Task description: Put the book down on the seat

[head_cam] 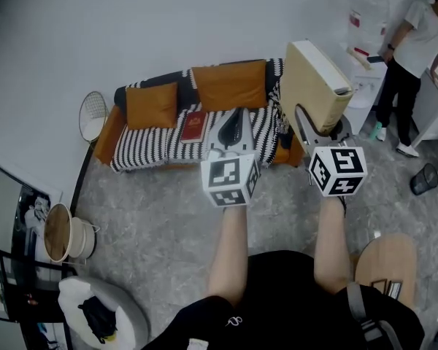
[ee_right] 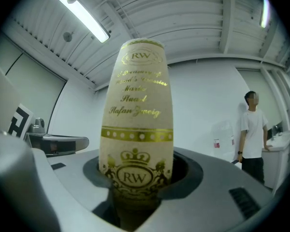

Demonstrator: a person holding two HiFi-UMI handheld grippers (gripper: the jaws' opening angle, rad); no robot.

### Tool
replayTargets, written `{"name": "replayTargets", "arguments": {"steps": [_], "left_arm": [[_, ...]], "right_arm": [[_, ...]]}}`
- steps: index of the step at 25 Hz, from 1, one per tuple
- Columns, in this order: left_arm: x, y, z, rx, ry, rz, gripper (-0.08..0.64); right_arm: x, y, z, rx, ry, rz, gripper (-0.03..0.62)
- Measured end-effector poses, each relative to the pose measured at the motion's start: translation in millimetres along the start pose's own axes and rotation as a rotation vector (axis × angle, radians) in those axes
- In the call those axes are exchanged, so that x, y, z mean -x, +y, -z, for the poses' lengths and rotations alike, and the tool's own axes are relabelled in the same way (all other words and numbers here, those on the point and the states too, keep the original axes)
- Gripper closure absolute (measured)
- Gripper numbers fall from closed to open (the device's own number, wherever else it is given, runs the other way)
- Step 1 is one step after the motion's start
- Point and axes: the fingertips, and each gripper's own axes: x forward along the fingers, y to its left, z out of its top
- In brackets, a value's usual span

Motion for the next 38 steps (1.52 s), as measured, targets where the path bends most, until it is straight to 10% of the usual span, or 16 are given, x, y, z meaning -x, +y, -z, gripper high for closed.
{"name": "replayTargets", "arguments": {"steps": [25, 38], "left_arm": [[-45, 27, -11, 0.027, -0.062, -0.017, 0.533], [-151, 84, 27, 0.030, -0.016, -0.010, 0.532]], "right_arm": [[-24, -28, -16, 0.055, -0.047, 0.025, 0.362], [-145, -55, 30, 0.011, 0.000, 0.023, 0.362]]}}
